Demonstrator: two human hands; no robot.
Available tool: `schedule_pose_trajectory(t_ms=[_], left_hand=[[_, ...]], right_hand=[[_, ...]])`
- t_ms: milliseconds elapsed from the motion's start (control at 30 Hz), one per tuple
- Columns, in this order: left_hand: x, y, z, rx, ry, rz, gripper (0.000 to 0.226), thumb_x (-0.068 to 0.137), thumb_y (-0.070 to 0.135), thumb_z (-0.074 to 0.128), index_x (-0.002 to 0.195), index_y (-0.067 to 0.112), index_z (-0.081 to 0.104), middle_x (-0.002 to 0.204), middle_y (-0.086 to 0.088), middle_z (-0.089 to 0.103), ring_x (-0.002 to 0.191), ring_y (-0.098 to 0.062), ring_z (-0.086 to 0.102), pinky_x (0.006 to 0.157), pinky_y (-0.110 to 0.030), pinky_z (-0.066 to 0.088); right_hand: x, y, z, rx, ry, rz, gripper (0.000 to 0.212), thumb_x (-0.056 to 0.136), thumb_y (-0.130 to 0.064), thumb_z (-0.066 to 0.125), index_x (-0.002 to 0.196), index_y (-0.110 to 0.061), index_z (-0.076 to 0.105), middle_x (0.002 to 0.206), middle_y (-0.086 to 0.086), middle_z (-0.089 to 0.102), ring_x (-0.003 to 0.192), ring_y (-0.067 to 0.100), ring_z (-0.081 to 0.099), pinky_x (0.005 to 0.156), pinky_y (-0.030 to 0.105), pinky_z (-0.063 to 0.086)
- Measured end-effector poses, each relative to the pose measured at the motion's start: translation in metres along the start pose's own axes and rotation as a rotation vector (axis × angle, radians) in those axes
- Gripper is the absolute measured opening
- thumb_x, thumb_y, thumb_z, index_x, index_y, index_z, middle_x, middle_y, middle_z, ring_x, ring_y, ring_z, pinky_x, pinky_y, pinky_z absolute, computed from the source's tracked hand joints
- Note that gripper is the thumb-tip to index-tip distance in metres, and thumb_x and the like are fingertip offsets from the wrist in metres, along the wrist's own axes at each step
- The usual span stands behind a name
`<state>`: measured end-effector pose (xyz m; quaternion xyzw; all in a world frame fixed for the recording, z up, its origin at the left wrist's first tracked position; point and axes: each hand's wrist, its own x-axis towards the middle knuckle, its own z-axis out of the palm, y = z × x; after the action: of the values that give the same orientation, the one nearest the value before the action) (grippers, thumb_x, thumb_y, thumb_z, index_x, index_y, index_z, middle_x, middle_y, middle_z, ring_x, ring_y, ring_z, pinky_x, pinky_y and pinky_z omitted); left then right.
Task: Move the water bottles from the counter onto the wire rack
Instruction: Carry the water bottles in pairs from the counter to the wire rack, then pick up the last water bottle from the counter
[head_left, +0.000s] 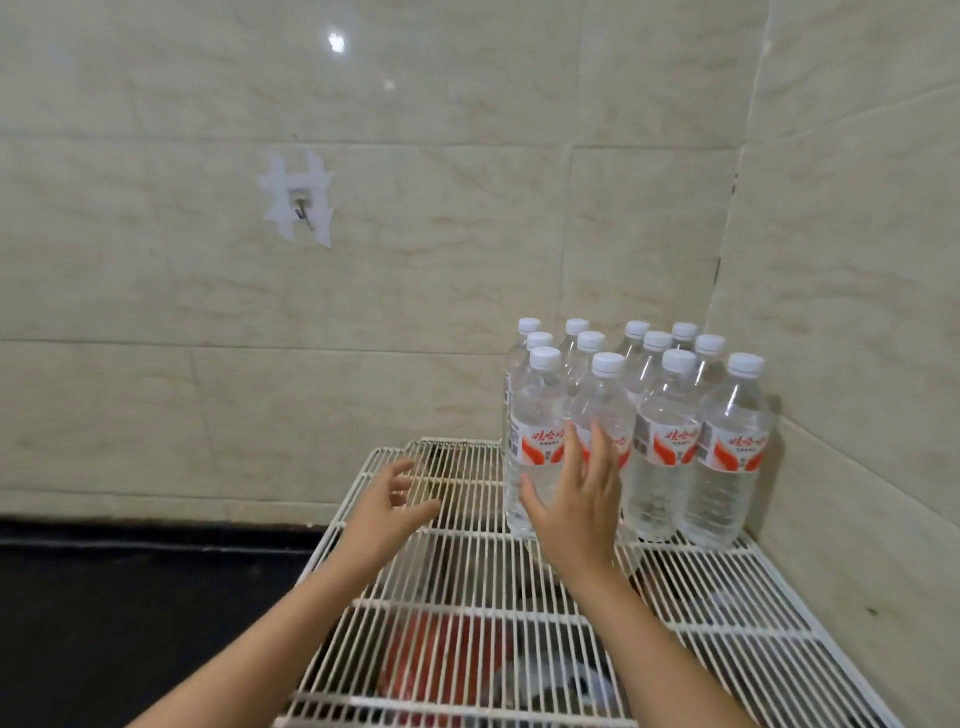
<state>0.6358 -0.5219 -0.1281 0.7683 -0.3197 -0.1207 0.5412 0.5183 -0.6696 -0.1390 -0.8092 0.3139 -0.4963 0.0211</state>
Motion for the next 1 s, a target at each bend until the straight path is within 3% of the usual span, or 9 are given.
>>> schedule_pose_trajectory(t_ms=[167,233,300,433,500,600,700,900,1000], left_hand=[[-0.051,-0.020,-0.045,-0.064,0.199,-0.103,0.045,0.086,0.011,0.059,0.128,0.006,0.046,0.124,-0.019,0.054,0.104,-0.026,0.054,0.090,-0.035,0.042],[-0.072,-0.026,-0.057,-0.086,0.273,-0.122,0.038,0.087,0.008,0.056,0.125,0.003,0.049,0.118,-0.018,0.055,0.099,-0.024,0.053,0.086,-0.034,0.040],[-0.094,-0.035,-0.067,-0.082,0.353,-0.137,0.033,0.088,0.007,0.054,0.121,0.004,0.052,0.113,-0.015,0.056,0.098,-0.022,0.052,0.086,-0.035,0.040],[-0.144,-0.068,-0.081,-0.073,0.498,-0.201,0.020,0.088,0.006,0.054,0.108,0.008,0.058,0.106,-0.011,0.058,0.100,-0.023,0.053,0.086,-0.036,0.041],[-0.172,-0.090,-0.085,-0.057,0.540,-0.255,0.018,0.087,0.003,0.055,0.104,0.006,0.060,0.102,-0.012,0.060,0.098,-0.024,0.054,0.082,-0.035,0.040],[-0.211,-0.123,-0.093,-0.030,0.598,-0.359,0.014,0.086,0.000,0.056,0.098,0.003,0.061,0.097,-0.014,0.060,0.094,-0.027,0.055,0.075,-0.031,0.039],[-0.240,-0.151,-0.110,-0.050,0.678,-0.478,0.010,0.086,0.003,0.056,0.094,0.006,0.061,0.095,-0.013,0.059,0.091,-0.025,0.053,0.076,-0.033,0.038],[-0.288,-0.202,-0.172,-0.140,0.814,-0.509,0.010,0.085,-0.008,0.053,0.090,0.000,0.056,0.091,-0.015,0.057,0.092,-0.026,0.051,0.080,-0.030,0.036],[-0.317,-0.226,-0.217,-0.166,0.907,-0.517,0.012,0.085,-0.008,0.052,0.094,-0.003,0.058,0.092,-0.015,0.057,0.090,-0.023,0.051,0.068,-0.016,0.042]], right_hand=[[-0.019,-0.033,-0.007,0.115,-0.265,-0.196,0.059,0.077,-0.046,0.040,0.126,-0.011,0.039,0.130,0.022,0.052,0.125,0.031,0.040,0.096,0.040,0.037],[-0.036,-0.050,-0.016,0.246,-0.379,-0.261,0.061,0.080,-0.046,0.037,0.132,-0.013,0.035,0.139,0.020,0.044,0.131,0.032,0.040,0.105,0.038,0.024],[-0.054,-0.068,-0.027,0.419,-0.505,-0.292,0.066,0.081,-0.048,0.032,0.140,-0.018,0.028,0.151,0.012,0.025,0.142,0.025,0.021,0.111,0.031,0.008],[-0.104,-0.094,-0.040,0.572,-0.428,-0.394,0.047,0.088,-0.043,0.041,0.128,-0.019,0.040,0.134,0.003,0.047,0.126,0.013,0.035,0.110,0.024,0.027],[-0.138,-0.105,-0.039,0.657,-0.429,-0.424,0.042,0.087,-0.037,0.046,0.124,-0.018,0.043,0.125,-0.001,0.051,0.119,0.009,0.042,0.109,0.017,0.026],[-0.183,-0.118,-0.040,0.664,-0.681,-0.418,0.055,0.083,-0.042,0.044,0.134,-0.022,0.037,0.134,-0.001,0.049,0.127,0.007,0.037,0.111,0.024,0.031],[-0.215,-0.132,-0.031,0.608,-0.992,-0.418,0.063,0.087,-0.047,0.035,0.144,-0.022,0.022,0.148,-0.004,0.027,0.139,0.009,0.020,0.114,0.021,0.020],[-0.254,-0.204,-0.001,0.531,-1.183,-0.455,0.060,0.093,-0.041,0.042,0.145,-0.026,0.017,0.149,-0.009,0.023,0.139,0.009,0.018,0.111,0.019,0.020],[-0.277,-0.259,0.015,0.527,-1.199,-0.462,0.059,0.093,-0.039,0.043,0.145,-0.025,0.017,0.149,-0.007,0.024,0.138,0.010,0.021,0.110,0.021,0.023]])
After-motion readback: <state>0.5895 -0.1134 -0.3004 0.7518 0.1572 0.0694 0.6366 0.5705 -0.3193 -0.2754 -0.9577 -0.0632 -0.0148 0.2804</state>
